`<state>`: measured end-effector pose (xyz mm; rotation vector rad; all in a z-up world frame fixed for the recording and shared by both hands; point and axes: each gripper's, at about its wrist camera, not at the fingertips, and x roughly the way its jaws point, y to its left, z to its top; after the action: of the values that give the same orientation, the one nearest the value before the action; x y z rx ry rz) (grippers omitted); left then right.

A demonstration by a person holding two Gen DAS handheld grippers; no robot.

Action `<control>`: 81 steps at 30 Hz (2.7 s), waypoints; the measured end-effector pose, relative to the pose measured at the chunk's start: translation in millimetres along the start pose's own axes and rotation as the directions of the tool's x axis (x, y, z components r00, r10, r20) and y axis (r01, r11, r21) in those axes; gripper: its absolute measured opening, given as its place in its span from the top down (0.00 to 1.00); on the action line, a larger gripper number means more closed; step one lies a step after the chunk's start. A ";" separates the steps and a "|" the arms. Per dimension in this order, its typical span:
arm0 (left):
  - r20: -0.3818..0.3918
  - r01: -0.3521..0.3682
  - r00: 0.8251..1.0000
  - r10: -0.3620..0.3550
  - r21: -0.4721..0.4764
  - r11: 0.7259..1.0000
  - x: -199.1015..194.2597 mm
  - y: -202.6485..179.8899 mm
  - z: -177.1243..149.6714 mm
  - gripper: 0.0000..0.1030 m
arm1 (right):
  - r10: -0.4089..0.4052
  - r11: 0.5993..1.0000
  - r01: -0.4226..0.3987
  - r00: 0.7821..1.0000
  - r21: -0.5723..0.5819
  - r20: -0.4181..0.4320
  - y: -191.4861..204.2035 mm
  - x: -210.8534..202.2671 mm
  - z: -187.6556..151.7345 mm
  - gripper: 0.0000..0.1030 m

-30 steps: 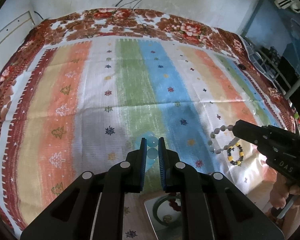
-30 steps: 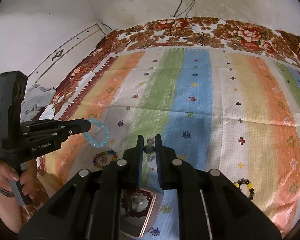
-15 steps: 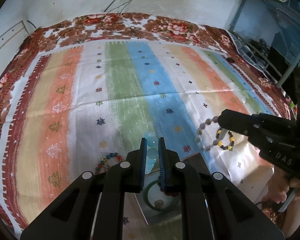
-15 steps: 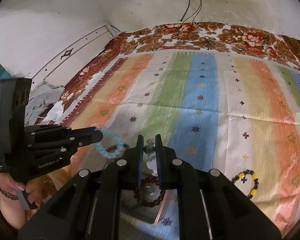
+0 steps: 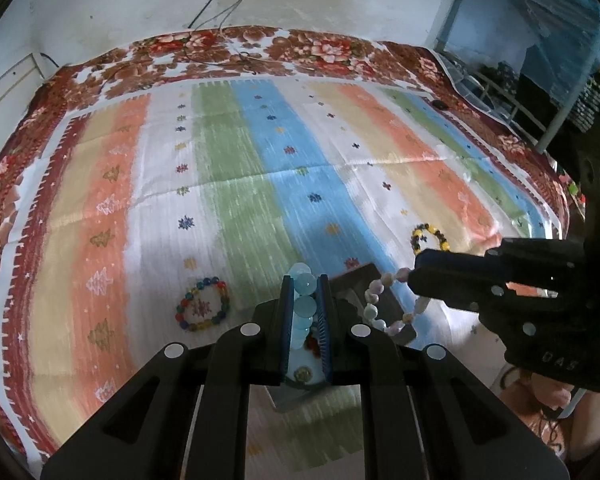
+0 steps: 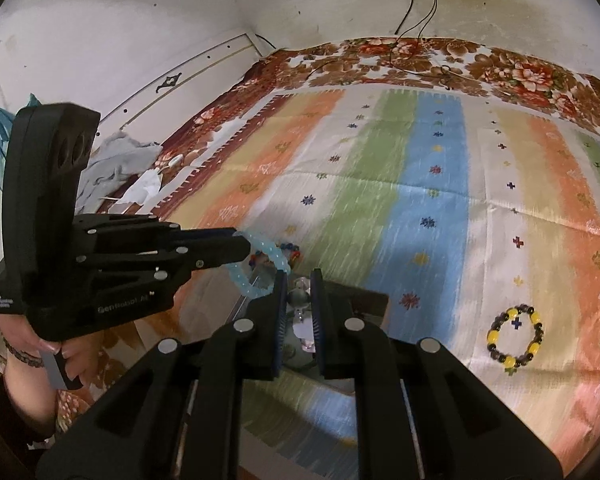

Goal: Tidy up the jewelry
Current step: 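Open both tools to drop the bracelets into the tin, then move the left tool to the multicolour bracelet while the right tool approaches the yellow-black bracelet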

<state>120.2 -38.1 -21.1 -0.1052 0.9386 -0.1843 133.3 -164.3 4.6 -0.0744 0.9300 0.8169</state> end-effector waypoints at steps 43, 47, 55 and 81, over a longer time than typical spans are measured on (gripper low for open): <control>-0.083 -0.108 0.991 0.104 -0.041 0.993 26.8 33.4 0.8 0.77 | -0.080 0.996 0.083 0.994 0.044 -0.075 -23.9 20.2 -1.2 0.68; -0.095 -0.148 0.985 0.142 -0.059 0.987 32.9 46.8 9.5 0.77 | -0.125 0.990 0.129 0.990 0.064 -0.062 -33.4 20.0 3.1 0.66; -0.149 -0.198 0.972 0.184 -0.081 0.977 50.4 68.8 20.6 0.75 | -0.184 0.970 0.193 0.980 0.145 -0.072 -69.7 15.4 8.4 0.62; -0.217 -0.237 0.953 0.213 -0.093 0.967 59.5 89.8 11.2 0.71 | -0.343 0.843 0.419 0.901 0.337 -0.264 -172.3 5.6 -19.2 0.59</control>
<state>173.6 37.9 -76.9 -0.0879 1.1602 0.0745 234.6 -289.9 -59.2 0.0053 1.2011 0.2433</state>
